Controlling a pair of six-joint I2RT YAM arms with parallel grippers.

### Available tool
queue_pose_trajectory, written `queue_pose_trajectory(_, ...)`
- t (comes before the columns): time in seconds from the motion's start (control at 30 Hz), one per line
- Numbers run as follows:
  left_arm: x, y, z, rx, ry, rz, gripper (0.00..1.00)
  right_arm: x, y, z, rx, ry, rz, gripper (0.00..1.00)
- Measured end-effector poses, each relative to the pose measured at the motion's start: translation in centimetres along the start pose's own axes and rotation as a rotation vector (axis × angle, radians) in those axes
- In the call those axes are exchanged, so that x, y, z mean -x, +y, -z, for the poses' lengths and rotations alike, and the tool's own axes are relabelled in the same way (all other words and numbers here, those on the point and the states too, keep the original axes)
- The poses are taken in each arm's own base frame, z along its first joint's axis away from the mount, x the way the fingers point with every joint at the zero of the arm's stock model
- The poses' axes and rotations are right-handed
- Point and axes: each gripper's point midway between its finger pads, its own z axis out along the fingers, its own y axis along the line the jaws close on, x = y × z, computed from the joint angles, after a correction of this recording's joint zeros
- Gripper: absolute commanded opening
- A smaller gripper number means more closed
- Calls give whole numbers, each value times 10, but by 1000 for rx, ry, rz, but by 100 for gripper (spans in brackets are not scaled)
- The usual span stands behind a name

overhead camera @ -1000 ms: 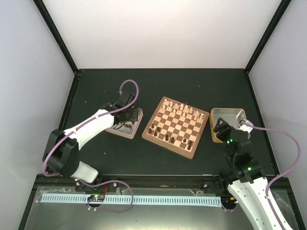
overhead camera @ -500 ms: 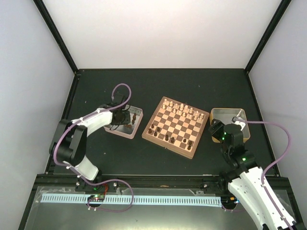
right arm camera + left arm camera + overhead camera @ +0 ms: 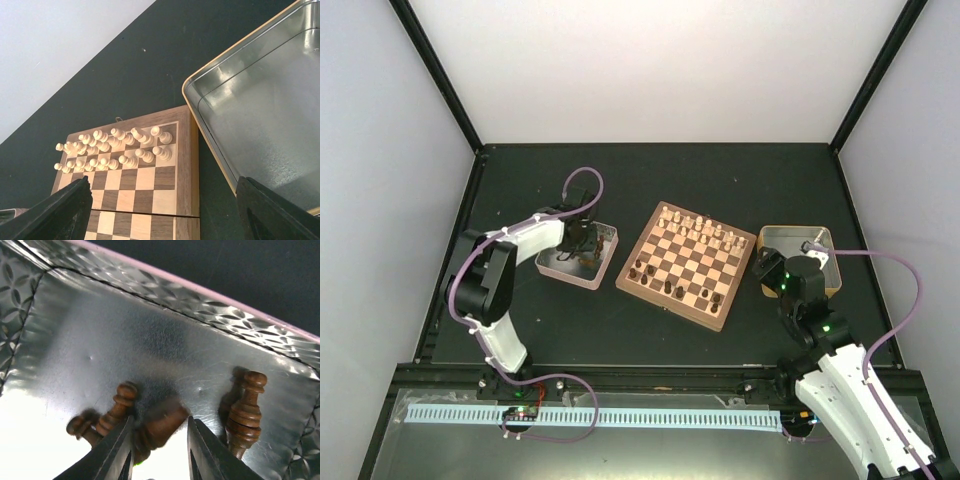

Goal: Set up the chess pieces on the board
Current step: Pick up the chess piece from the storage box.

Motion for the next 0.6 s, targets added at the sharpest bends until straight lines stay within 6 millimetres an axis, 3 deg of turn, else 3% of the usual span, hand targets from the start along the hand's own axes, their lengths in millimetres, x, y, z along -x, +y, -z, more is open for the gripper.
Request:
queue_pose_trajectory(0.27,-11,6,-15,35,46,-9,30,2,2,1,13,-9,-8,80)
queue_pose_trajectory(0.6,-8,7,-16,42,42,-9,7,4,5,3,28,-13,-19,80)
